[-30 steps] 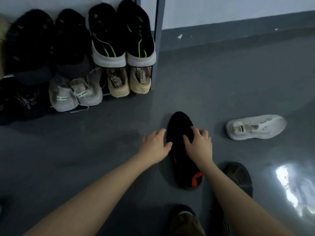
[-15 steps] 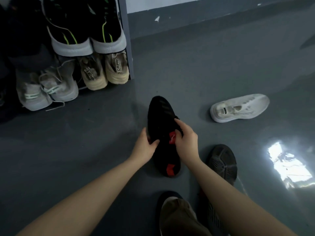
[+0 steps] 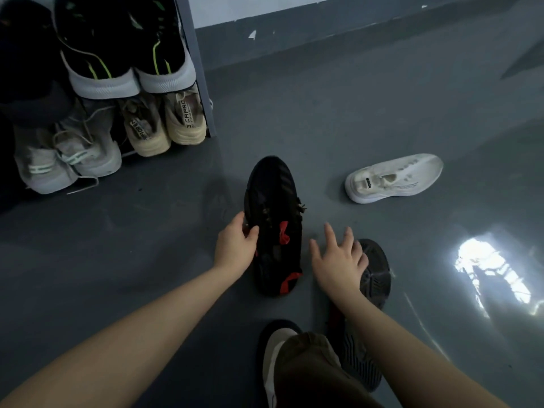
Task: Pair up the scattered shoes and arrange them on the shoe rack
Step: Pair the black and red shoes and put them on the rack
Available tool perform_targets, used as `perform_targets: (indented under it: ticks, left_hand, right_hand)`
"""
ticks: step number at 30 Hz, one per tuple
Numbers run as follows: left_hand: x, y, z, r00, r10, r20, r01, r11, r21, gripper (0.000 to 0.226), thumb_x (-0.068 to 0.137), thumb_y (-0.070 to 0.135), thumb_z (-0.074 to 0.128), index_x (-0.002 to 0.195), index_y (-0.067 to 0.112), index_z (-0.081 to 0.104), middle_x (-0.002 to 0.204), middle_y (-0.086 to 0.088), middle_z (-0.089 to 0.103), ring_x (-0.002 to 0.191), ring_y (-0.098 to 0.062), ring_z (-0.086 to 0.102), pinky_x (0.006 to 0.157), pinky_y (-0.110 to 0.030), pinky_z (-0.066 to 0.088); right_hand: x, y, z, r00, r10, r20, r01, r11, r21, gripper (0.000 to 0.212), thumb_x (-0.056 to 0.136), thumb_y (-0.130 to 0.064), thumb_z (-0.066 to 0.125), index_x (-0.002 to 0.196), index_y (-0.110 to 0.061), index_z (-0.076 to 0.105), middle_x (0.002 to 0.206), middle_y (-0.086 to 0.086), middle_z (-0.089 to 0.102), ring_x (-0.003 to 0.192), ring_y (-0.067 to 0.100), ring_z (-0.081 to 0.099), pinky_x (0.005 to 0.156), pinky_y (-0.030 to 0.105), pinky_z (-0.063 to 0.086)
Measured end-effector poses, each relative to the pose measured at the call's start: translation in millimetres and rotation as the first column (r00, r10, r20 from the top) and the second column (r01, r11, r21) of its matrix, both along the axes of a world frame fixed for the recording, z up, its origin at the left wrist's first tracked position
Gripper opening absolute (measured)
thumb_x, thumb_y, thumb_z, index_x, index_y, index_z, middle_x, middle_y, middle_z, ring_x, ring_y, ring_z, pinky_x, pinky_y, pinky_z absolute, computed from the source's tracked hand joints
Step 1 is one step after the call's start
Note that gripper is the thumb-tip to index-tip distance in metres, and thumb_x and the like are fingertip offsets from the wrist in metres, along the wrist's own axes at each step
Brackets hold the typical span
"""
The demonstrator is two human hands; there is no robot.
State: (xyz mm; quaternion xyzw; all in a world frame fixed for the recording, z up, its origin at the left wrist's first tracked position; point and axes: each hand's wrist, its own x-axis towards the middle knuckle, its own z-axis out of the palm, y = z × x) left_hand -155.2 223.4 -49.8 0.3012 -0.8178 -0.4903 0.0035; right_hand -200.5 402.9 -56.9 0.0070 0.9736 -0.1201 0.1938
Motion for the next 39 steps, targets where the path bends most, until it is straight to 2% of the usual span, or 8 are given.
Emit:
perform_targets:
  ticks: [5, 12, 18, 22, 27, 30, 34, 39]
  left_hand:
    - [-6, 11, 2, 0.999, -0.052, 0.010, 0.052, 0.998, -0.029, 0.030, 0.093, 0.019, 0.051, 0.123, 0.020, 0.056, 0.097, 0.007, 0.065, 0.085, -0.010, 0.061, 0.077, -0.026, 0.050]
    - [-2, 23, 3, 0.995, -0.067, 0.069, 0.070, 0.997, -0.031, 0.027, 0.093, 0.020, 0.051, 0.120, 0.023, 0.058, 0.081, 0.007, 0.061, 0.077, -0.012, 0.061, 0.067, -0.023, 0.044]
    - [8, -5, 1, 0.997, 0.002, 0.073, 0.001, 0.999, -0.051, 0.030, 0.093, 0.020, 0.049, 0.122, 0.024, 0.057, 0.088, 0.001, 0.067, 0.082, -0.016, 0.063, 0.071, -0.028, 0.049]
    - [27, -37, -2, 0.989, 0.094, 0.114, -0.086, 0.994, -0.073, 0.034, 0.093, 0.022, 0.049, 0.127, 0.022, 0.054, 0.094, -0.004, 0.069, 0.084, -0.020, 0.064, 0.075, -0.035, 0.054]
    - [47, -55, -2, 0.981, 0.154, 0.116, -0.152, 0.988, -0.029, 0.029, 0.094, 0.020, 0.048, 0.121, 0.025, 0.058, 0.079, 0.000, 0.066, 0.072, -0.016, 0.063, 0.070, -0.033, 0.053]
    - [53, -63, -3, 0.975, 0.181, 0.127, -0.180, 0.983, -0.020, 0.029, 0.095, 0.019, 0.047, 0.121, 0.024, 0.058, 0.090, 0.001, 0.067, 0.082, -0.016, 0.063, 0.074, -0.030, 0.051]
    - [51, -66, -13, 0.946, 0.190, 0.263, -0.183, 0.982, -0.051, 0.043, 0.097, 0.023, 0.041, 0.138, 0.013, 0.040, 0.126, -0.011, 0.058, 0.112, -0.028, 0.056, 0.094, -0.039, 0.047]
    - [66, -38, -6, 0.938, 0.040, 0.345, -0.003, 0.994, -0.106, 0.088, 0.084, 0.052, 0.054, 0.147, 0.014, 0.006, 0.147, -0.017, 0.030, 0.132, -0.035, 0.033, 0.108, -0.048, 0.031]
  right_hand:
    - [10, 36, -10, 0.983, -0.104, 0.152, 0.077, 0.982, 0.173, 0.079, 0.085, -0.066, 0.039, 0.146, -0.037, -0.001, 0.156, 0.010, -0.016, 0.140, 0.044, -0.009, 0.106, 0.067, 0.004]
    - [-2, 41, -6, 0.979, -0.145, 0.146, 0.130, 0.986, 0.108, 0.067, 0.088, -0.033, 0.052, 0.144, -0.034, 0.015, 0.156, 0.006, 0.001, 0.138, 0.046, 0.004, 0.099, 0.073, 0.022]
    - [-15, 5, 8, 0.988, 0.005, -0.153, -0.074, 0.891, -0.448, 0.050, 0.087, -0.014, 0.053, 0.135, -0.019, 0.043, 0.136, 0.003, 0.041, 0.121, 0.023, 0.044, 0.095, 0.038, 0.042]
    - [-38, -25, 19, 0.983, 0.017, -0.182, -0.116, 0.828, -0.548, 0.035, 0.085, -0.001, 0.050, 0.119, -0.007, 0.056, 0.118, 0.006, 0.050, 0.101, 0.016, 0.052, 0.081, 0.014, 0.034]
    - [-47, -61, 26, 0.980, 0.070, -0.185, -0.185, 0.655, -0.732, 0.028, 0.086, 0.001, 0.051, 0.110, -0.011, 0.062, 0.112, 0.002, 0.060, 0.103, 0.013, 0.059, 0.089, 0.017, 0.043]
    - [-53, -77, 23, 0.980, 0.075, -0.185, -0.178, 0.749, -0.638, 0.032, 0.090, -0.004, 0.046, 0.119, -0.013, 0.058, 0.122, 0.005, 0.052, 0.110, 0.017, 0.052, 0.087, 0.015, 0.037]
    - [-39, -66, 16, 0.951, 0.170, -0.259, -0.257, 0.901, -0.350, 0.036, 0.093, -0.026, 0.049, 0.129, -0.022, 0.051, 0.131, 0.004, 0.044, 0.117, 0.026, 0.043, 0.092, 0.044, 0.045]
    - [4, -41, 5, 0.953, 0.289, -0.090, -0.296, 0.952, -0.079, 0.072, 0.083, -0.059, 0.052, 0.144, -0.036, 0.022, 0.152, 0.011, 0.018, 0.137, 0.035, 0.021, 0.112, 0.055, 0.018]
